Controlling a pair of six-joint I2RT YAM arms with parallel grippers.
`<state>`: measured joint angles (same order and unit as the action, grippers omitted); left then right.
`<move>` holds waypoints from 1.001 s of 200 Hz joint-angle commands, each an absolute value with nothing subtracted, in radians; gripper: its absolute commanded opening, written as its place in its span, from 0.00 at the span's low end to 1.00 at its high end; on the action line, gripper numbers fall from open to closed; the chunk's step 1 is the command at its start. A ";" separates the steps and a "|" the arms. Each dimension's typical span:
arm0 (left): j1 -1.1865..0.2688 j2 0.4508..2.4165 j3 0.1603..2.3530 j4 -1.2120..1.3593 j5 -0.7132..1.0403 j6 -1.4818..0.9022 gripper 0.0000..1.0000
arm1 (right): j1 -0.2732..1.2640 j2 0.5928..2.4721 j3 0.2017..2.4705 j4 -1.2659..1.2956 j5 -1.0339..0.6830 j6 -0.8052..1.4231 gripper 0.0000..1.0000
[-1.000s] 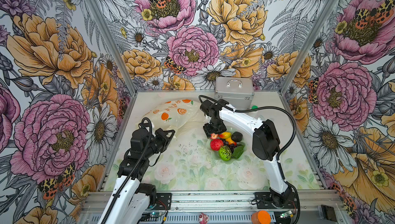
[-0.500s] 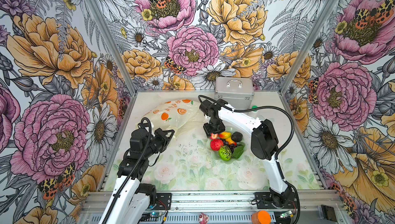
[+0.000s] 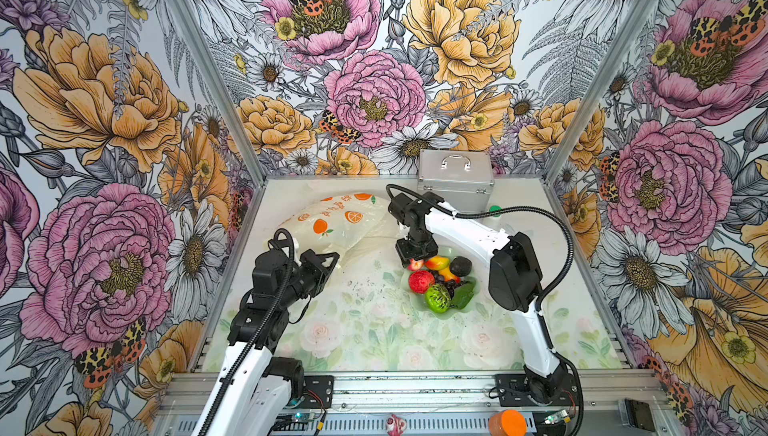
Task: Place the fruits into the plastic bag
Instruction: 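Grasp the red apple with the right gripper and lift it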
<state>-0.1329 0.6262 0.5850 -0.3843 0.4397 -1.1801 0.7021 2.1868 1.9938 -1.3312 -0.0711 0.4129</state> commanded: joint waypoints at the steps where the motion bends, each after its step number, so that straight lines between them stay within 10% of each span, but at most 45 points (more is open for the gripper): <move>1: -0.121 0.617 0.586 -0.364 0.469 -1.178 0.00 | 0.692 2.091 1.990 -1.335 -0.064 0.441 0.55; 200: -0.130 0.671 0.634 -0.479 0.421 -1.158 0.00 | 0.486 1.620 1.949 -1.267 -0.364 0.562 0.54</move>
